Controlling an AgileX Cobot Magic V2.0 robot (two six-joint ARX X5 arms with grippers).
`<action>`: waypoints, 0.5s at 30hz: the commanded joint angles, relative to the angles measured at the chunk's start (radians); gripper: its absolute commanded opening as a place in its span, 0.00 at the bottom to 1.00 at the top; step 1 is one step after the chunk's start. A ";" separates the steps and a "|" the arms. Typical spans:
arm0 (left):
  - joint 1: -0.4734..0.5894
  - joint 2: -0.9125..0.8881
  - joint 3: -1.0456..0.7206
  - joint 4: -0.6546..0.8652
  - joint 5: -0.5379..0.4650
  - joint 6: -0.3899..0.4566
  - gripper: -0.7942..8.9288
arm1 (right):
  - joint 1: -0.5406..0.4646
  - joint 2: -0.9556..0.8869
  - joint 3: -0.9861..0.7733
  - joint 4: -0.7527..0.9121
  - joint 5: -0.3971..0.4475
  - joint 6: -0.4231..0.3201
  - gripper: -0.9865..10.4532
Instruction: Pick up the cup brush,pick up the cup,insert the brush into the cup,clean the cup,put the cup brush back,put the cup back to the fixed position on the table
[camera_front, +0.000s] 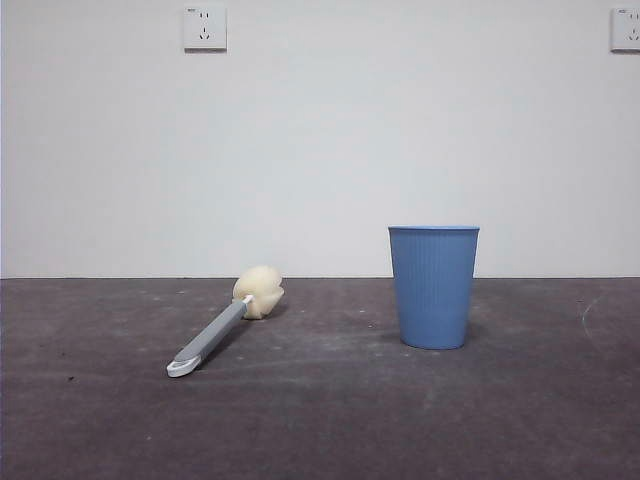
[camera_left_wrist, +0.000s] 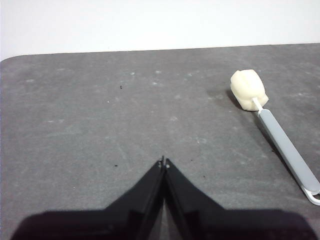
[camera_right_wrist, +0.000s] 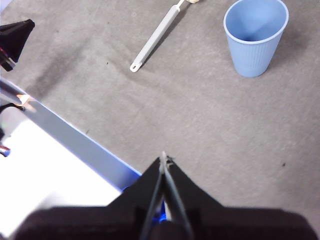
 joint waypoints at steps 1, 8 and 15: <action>0.003 -0.002 -0.014 0.006 0.001 -0.004 0.08 | -0.008 -0.026 0.002 0.030 0.053 -0.085 0.09; 0.003 -0.002 -0.014 0.006 0.001 -0.004 0.08 | -0.087 -0.173 0.000 0.274 0.156 -0.161 0.09; 0.003 -0.002 -0.014 0.006 0.001 -0.004 0.08 | -0.201 -0.306 -0.025 0.374 0.163 -0.317 0.09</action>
